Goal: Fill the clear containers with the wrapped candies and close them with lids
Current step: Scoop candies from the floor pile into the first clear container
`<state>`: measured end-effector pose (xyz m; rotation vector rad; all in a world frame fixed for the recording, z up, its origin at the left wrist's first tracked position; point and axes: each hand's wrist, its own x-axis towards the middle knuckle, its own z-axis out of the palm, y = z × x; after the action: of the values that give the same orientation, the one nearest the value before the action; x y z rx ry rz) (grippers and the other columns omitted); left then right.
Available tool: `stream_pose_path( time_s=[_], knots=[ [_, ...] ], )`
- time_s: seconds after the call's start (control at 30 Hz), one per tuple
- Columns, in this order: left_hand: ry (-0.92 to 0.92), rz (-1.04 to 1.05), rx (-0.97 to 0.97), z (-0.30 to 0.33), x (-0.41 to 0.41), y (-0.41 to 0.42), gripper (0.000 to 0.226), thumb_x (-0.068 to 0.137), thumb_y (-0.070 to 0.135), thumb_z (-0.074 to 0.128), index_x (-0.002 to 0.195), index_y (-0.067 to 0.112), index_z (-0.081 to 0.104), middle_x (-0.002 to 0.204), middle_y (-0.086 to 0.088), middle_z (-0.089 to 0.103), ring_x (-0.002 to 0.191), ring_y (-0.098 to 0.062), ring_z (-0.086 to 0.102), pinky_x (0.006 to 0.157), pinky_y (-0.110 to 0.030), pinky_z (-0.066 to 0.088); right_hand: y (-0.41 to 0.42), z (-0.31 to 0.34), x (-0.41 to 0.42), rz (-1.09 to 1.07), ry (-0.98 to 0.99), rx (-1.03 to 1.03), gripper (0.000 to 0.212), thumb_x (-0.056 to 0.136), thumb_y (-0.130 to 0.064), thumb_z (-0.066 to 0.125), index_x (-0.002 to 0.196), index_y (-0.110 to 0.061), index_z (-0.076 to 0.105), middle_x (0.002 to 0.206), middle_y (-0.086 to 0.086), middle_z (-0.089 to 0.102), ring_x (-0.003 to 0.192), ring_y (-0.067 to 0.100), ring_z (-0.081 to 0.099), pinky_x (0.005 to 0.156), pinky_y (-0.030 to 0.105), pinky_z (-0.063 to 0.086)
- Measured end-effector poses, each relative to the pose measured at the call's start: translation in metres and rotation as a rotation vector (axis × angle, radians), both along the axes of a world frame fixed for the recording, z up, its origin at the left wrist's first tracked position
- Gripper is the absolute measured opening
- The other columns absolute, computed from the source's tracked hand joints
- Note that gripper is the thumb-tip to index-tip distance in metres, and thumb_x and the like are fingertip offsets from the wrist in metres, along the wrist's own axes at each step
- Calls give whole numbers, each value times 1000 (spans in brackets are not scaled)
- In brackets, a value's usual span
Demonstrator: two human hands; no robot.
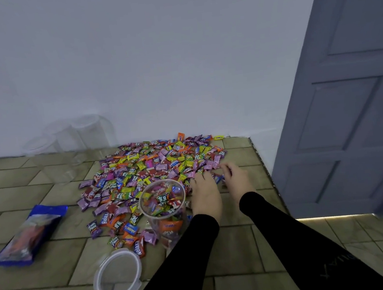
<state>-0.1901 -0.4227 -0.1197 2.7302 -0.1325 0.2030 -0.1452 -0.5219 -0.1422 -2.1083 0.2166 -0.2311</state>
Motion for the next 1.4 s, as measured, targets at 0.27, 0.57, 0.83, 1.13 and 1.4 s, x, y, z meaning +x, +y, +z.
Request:
stream_pose_path(
  time_s=[0.27, 0.57, 0.83, 1.13, 1.4],
  knots=[
    [-376, -49, -102, 50, -10, -4, 34, 77, -1, 34, 94, 5, 63, 87, -8, 58, 78, -22, 56, 69, -29, 45, 17, 43, 1, -114, -130, 220, 36, 102, -26, 40, 82, -7, 63, 71, 8, 60, 67, 21, 54, 57, 20, 41],
    [-369, -47, -374, 102, -11, 44, 39, 93, -7, 39, 129, 7, 46, 124, -9, 44, 114, -20, 41, 85, -18, 28, 68, 80, -2, -106, -225, 472, 69, 87, -56, 37, 70, 9, 52, 62, 16, 49, 59, 21, 43, 61, 37, 38],
    [-359, -74, -602, 106, -21, 109, 23, 101, 14, 44, 123, 13, 52, 108, 5, 48, 95, -8, 45, 74, -13, 30, 99, 96, -23, -116, -175, 604, 54, 100, -43, 40, 54, -17, 30, 50, 2, 26, 51, 25, 33, 58, 37, 35],
    [-289, -91, -922, 87, -31, 140, 19, 100, 21, 49, 118, 22, 53, 81, 8, 50, 57, -1, 40, 52, -9, 34, 124, 103, -37, -154, -222, 723, 43, 100, -45, 40, 77, -10, 50, 63, 13, 36, 49, 21, 33, 42, 25, 35],
    [-173, -64, -1112, 68, -31, 138, 23, 100, 25, 50, 122, 23, 54, 67, 4, 41, 52, -11, 34, 47, -17, 38, 136, 98, -40, -224, -280, 662, 50, 100, -44, 40, 77, -1, 53, 64, 15, 44, 56, 27, 40, 54, 35, 39]
  ],
)
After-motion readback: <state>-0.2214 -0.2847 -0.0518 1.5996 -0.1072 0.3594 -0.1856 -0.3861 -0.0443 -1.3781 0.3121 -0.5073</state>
